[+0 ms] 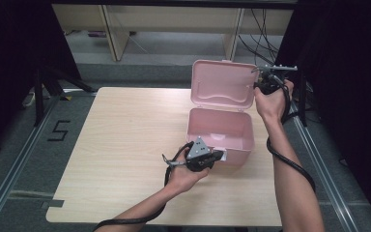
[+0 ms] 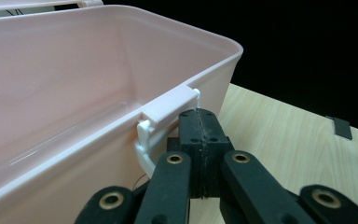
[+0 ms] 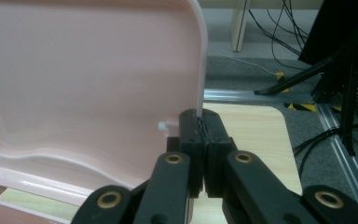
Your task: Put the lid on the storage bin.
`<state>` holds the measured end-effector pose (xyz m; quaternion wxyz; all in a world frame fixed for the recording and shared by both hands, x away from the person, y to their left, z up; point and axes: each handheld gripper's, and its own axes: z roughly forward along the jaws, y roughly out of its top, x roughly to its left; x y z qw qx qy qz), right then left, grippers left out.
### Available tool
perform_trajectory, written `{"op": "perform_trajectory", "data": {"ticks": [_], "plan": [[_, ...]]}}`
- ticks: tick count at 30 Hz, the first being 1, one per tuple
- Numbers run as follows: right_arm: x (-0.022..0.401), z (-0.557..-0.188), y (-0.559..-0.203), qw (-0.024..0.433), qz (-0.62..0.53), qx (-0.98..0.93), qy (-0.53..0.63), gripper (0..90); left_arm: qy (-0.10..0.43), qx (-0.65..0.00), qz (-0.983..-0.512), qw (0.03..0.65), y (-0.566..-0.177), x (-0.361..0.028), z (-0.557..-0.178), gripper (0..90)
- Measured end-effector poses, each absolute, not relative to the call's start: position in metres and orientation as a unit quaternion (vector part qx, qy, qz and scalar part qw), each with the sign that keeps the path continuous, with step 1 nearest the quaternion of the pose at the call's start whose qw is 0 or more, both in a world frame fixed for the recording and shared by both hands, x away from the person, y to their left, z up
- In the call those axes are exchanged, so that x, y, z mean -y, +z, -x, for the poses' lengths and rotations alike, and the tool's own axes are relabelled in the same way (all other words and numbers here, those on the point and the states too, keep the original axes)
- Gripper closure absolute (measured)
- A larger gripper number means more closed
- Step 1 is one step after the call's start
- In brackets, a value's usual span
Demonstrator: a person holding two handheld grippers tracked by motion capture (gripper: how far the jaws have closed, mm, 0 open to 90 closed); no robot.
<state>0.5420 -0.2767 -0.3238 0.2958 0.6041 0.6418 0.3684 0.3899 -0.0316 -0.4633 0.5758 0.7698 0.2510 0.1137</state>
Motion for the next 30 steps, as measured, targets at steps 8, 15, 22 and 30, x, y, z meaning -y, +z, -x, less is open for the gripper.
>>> {"op": "perform_trajectory", "data": {"ticks": [8, 15, 22, 30], "plan": [[0.279, -0.535, -0.324, 0.31, -0.585, -0.651, 0.372, 89.8, 0.114, -0.251, -0.77, 0.575, -0.463, 0.031, -0.39, 90.0], [0.279, -0.529, -0.325, 0.316, -0.576, -0.652, 0.379, 89.7, 0.115, -0.251, -0.77, 0.575, -0.463, 0.032, -0.39, 90.0], [0.277, -0.522, -0.327, 0.324, -0.573, -0.648, 0.383, 89.7, 0.117, -0.249, -0.771, 0.574, -0.463, 0.032, -0.39, 90.0], [0.276, -0.516, -0.328, 0.329, -0.572, -0.645, 0.385, 89.7, 0.117, -0.249, -0.771, 0.575, -0.463, 0.032, -0.39, 90.0]]}}
